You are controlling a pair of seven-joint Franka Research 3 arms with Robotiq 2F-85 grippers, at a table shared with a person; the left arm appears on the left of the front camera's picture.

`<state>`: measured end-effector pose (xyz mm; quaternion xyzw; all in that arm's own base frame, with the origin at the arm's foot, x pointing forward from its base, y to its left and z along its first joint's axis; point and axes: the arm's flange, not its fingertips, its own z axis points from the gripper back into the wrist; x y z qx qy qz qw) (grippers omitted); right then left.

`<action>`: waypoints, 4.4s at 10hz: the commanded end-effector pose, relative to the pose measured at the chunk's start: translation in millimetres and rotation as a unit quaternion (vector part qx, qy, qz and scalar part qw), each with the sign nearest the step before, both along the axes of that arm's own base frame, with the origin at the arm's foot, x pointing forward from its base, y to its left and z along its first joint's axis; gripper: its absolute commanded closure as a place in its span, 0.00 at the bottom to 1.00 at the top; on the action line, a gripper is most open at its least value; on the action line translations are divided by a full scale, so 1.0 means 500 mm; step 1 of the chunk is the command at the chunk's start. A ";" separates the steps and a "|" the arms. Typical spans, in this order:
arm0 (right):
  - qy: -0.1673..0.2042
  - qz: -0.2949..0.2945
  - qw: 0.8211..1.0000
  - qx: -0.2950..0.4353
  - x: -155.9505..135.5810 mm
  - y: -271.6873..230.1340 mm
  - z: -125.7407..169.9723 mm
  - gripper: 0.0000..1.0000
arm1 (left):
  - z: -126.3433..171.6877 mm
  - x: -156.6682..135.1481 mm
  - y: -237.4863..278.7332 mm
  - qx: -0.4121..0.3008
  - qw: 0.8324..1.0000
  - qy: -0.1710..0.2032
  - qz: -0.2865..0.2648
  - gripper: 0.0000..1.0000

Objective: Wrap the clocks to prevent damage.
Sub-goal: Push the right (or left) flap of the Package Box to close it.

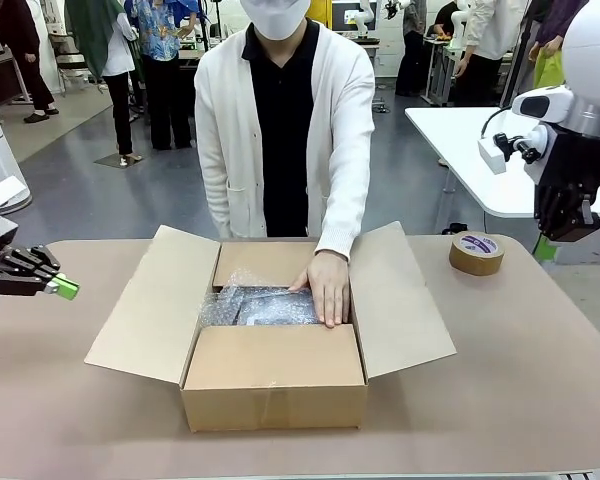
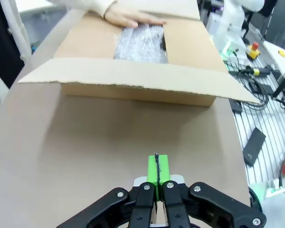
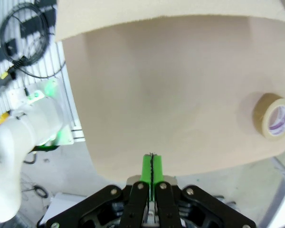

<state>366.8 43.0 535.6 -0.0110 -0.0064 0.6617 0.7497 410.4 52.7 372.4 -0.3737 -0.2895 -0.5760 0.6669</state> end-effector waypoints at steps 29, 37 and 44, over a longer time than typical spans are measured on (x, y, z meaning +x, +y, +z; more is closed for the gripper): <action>0.001 0.003 1.000 -0.004 -0.001 -0.004 0.000 0.99 | -0.088 -0.021 -0.409 -0.140 0.986 -0.070 -0.047 1.00; 0.001 0.003 1.000 -0.004 -0.001 -0.004 0.000 0.99 | -0.158 0.008 -0.446 -0.078 0.992 -0.087 -0.042 1.00; 0.001 0.003 1.000 -0.004 -0.001 -0.004 0.000 0.99 | -0.120 0.002 -0.439 -0.090 0.992 -0.068 -0.059 1.00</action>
